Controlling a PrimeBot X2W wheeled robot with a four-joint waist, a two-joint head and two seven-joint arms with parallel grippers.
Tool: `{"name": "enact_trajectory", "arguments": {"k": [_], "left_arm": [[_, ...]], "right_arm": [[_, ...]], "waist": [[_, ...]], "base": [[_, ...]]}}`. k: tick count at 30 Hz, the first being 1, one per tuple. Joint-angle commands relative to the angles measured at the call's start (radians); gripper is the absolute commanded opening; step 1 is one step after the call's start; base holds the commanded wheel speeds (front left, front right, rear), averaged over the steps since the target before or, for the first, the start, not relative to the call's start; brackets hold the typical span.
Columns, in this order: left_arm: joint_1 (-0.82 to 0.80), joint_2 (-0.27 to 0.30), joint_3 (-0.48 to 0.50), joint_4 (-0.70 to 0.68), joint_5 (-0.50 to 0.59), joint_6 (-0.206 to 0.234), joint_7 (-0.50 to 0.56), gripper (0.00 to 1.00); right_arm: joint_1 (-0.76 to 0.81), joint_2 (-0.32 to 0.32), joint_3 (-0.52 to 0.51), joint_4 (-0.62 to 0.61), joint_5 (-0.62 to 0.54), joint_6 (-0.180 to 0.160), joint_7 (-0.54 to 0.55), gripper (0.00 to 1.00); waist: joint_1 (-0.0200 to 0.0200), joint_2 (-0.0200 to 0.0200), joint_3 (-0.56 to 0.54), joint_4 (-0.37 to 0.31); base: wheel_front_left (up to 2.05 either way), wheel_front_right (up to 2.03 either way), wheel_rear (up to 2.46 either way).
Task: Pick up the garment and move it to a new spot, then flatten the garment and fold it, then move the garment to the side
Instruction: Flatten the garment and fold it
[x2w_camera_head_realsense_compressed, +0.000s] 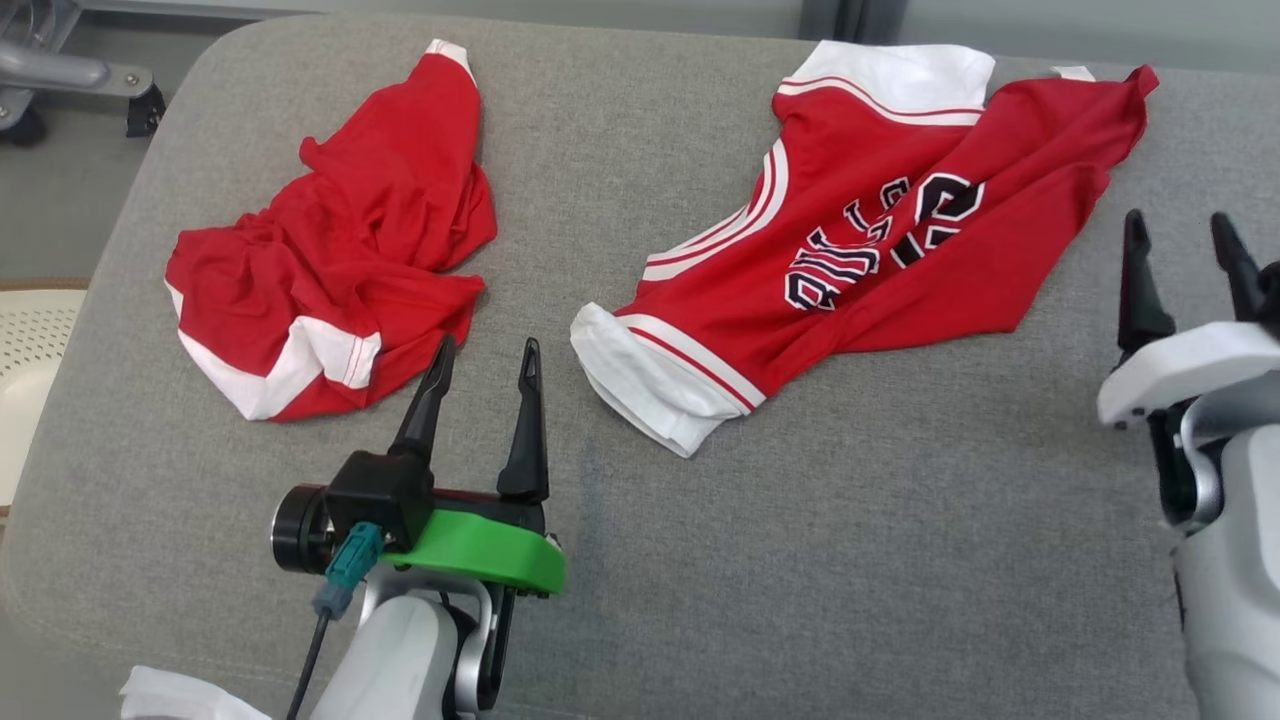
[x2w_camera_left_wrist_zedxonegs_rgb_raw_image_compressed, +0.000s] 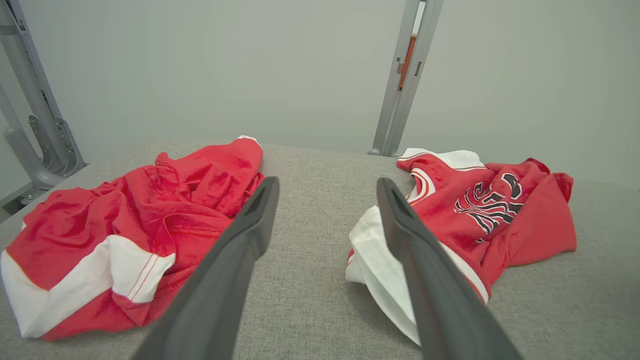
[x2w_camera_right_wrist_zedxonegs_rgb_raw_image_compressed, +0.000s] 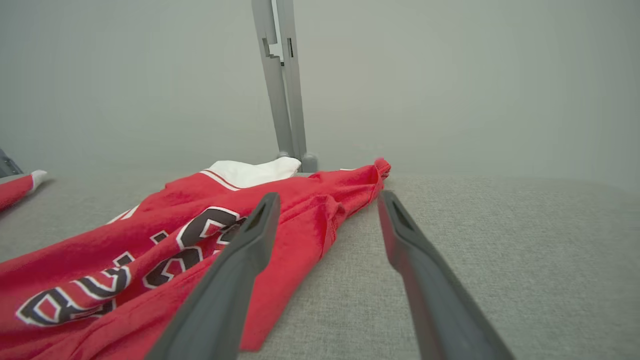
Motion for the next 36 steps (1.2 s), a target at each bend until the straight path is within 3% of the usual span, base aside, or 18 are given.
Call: {"name": "enact_trajectory", "arguments": {"k": [1, 9, 21, 22, 23, 24, 25, 36], "left_arm": [[-0.023, 0.0, -0.005, -0.005, -0.011, 0.005, -0.001, 1.0], [-0.06, 0.0, -0.047, -0.017, -0.039, 0.015, -0.001, 1.0], [-0.08, 0.0, -0.077, -0.007, -0.059, 0.01, -0.001, 1.0], [-0.081, 0.0, -0.079, -0.002, -0.061, 0.008, -0.001, 1.0], [-0.082, 0.0, -0.081, 0.0, -0.064, 0.007, -0.001, 1.0], [-0.082, 0.0, -0.081, 0.003, -0.067, 0.008, -0.001, 1.0], [-0.082, 0.0, -0.082, 0.005, -0.069, 0.008, -0.001, 1.0], [-0.065, 0.001, -0.053, 0.035, -0.065, 0.016, -0.001, 1.0]], "right_arm": [[-0.039, -0.016, -0.013, 0.03, -0.014, 0.0, 0.015, 1.0], [-0.216, -0.083, -0.042, 0.238, -0.046, 0.0, 0.063, 1.0], [-0.346, -0.12, -0.017, 0.463, -0.084, 0.0, -0.017, 1.0], [-0.352, -0.12, -0.012, 0.477, -0.081, 0.0, -0.027, 0.92], [-0.358, -0.119, -0.007, 0.486, -0.078, 0.0, -0.038, 0.63], [-0.365, -0.121, -0.005, 0.496, -0.076, 0.0, -0.052, 0.13], [-0.369, -0.124, -0.001, 0.503, -0.077, 0.0, -0.062, 0.0], [-0.353, -0.12, 0.037, 0.529, -0.058, 0.0, -0.13, 0.0]], "waist": [[0.0, 0.0, 0.045, 0.022], [0.0, 0.0, 0.113, 0.062], [0.0, 0.0, 0.142, 0.08], [0.0, 0.0, 0.141, 0.08], [0.0, 0.0, 0.14, 0.079], [0.0, 0.0, 0.138, 0.077], [0.0, 0.0, 0.137, 0.076], [0.0, 0.0, 0.076, 0.02]], "base": [[0.0, 0.0, 0.0], [0.0, 0.0, 0.0], [0.0, 0.0, 0.0], [0.0, 0.0, 0.0], [0.0, 0.0, 0.0], [0.0, 0.0, 0.0], [0.0, 0.0, 0.0], [0.0, 0.0, 0.0]]}}
